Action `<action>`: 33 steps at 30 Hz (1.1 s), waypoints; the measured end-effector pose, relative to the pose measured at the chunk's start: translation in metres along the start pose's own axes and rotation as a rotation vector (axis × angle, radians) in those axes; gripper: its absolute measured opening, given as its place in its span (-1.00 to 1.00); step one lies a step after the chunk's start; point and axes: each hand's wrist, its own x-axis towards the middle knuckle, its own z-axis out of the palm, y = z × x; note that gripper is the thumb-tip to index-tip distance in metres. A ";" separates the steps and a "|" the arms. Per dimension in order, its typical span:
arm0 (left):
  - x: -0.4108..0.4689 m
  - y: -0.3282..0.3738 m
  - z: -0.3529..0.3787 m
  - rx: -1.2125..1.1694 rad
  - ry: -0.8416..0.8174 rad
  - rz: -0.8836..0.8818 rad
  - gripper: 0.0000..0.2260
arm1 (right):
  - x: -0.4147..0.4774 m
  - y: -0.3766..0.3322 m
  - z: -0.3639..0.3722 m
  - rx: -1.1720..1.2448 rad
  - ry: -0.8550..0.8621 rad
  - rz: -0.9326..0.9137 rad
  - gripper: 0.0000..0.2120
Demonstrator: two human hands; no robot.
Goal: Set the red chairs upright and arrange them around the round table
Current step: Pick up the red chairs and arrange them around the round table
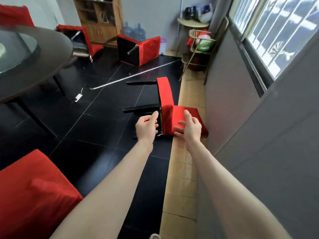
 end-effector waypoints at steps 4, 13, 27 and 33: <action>0.012 0.017 0.050 0.020 -0.074 0.050 -0.84 | 0.029 -0.034 -0.028 0.014 0.051 -0.061 -0.59; 0.064 0.045 0.173 0.057 -0.242 0.138 -0.79 | 0.119 -0.098 -0.072 0.020 0.176 -0.197 -0.68; 0.255 0.085 0.360 0.105 -0.380 0.155 -0.79 | 0.347 -0.192 -0.058 0.010 0.305 -0.241 -0.71; 0.323 0.071 0.425 0.158 -0.375 0.105 -0.72 | 0.438 -0.198 -0.057 0.007 0.326 -0.188 -0.63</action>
